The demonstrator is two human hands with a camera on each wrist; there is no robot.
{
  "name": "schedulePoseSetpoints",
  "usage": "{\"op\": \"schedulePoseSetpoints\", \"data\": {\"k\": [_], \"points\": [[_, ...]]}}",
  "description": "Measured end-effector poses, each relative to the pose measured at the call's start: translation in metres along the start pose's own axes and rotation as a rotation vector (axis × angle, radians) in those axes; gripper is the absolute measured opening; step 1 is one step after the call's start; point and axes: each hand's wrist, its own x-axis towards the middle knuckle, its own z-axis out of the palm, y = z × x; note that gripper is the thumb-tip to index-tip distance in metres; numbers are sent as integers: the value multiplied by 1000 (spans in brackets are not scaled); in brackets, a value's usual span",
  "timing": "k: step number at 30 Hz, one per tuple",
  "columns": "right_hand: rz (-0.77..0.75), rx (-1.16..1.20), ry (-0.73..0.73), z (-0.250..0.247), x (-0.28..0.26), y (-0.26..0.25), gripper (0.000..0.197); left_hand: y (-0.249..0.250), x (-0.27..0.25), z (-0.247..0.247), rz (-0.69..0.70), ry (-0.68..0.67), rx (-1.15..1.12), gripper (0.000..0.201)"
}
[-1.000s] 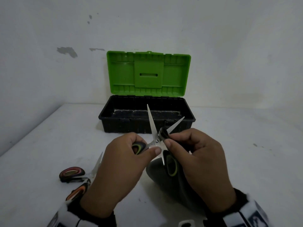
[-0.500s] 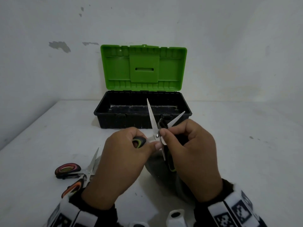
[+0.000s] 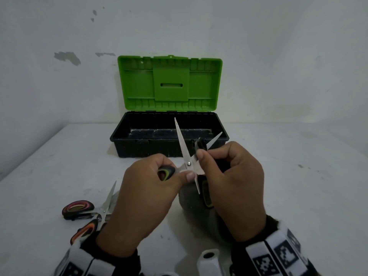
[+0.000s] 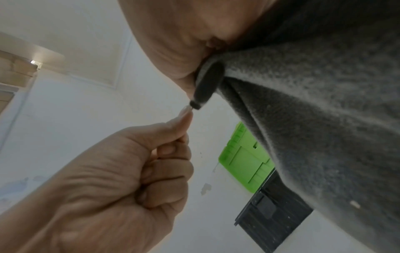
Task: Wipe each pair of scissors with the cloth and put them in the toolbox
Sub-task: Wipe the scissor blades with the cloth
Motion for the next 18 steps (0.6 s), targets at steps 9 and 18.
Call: {"op": "schedulePoseSetpoints", "data": {"k": [9, 18], "points": [[54, 22, 14, -3, 5, 2, 15, -1, -1, 0, 30, 2, -6, 28], [74, 36, 26, -2, 10, 4, 17, -2, 2, 0, 37, 9, 3, 28]]}}
